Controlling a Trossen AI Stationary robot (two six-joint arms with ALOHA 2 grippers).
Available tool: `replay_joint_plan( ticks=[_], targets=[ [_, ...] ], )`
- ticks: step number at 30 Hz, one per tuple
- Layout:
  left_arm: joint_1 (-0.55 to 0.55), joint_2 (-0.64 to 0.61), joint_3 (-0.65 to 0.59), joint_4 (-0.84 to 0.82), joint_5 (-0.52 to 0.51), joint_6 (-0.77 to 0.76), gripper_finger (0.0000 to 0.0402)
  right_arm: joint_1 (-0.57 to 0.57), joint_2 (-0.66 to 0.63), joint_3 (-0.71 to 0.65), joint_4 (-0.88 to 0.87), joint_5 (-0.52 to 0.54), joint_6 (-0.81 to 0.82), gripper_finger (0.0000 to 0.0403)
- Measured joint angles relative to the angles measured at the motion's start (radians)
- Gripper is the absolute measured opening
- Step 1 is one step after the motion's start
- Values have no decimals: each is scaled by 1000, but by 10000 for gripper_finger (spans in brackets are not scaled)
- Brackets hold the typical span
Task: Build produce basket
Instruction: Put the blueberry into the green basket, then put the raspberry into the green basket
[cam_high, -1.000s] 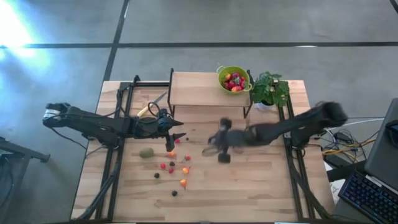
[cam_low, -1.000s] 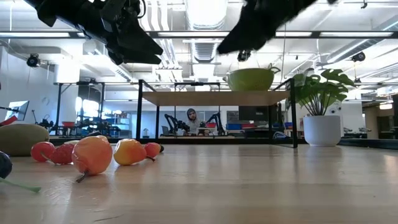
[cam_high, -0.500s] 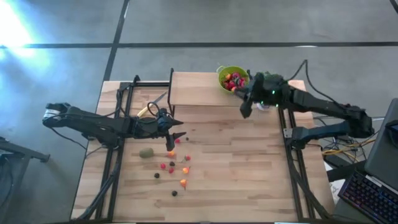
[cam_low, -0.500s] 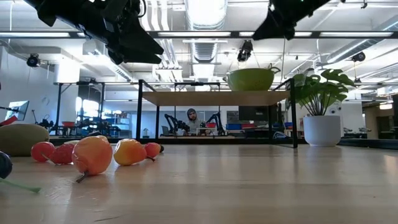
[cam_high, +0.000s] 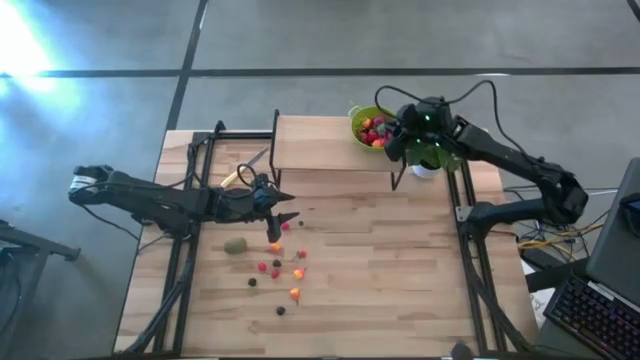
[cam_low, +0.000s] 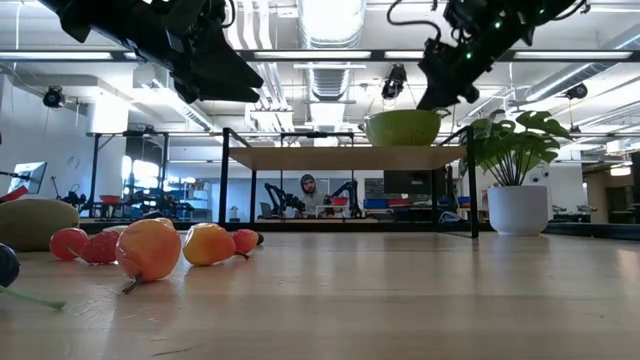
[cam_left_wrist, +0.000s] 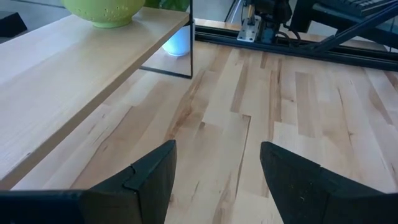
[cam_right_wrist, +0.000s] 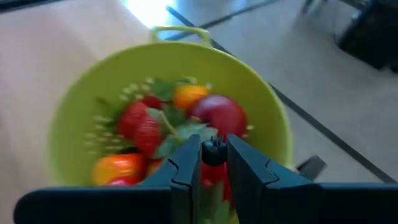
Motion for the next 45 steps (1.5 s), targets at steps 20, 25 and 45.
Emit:
replay_joint_plan(
  ticks=[20, 25, 45],
  targets=[
    [0, 0, 0, 0, 0, 12, 238, -37, 28, 16, -6, 3, 12, 100],
    [0, 0, 0, 0, 0, 12, 238, -37, 28, 16, -6, 3, 14, 128],
    [0, 21, -1, -9, 0, 18, 238, 225, -176, 33, -25, -8, 7, 158]
  ],
)
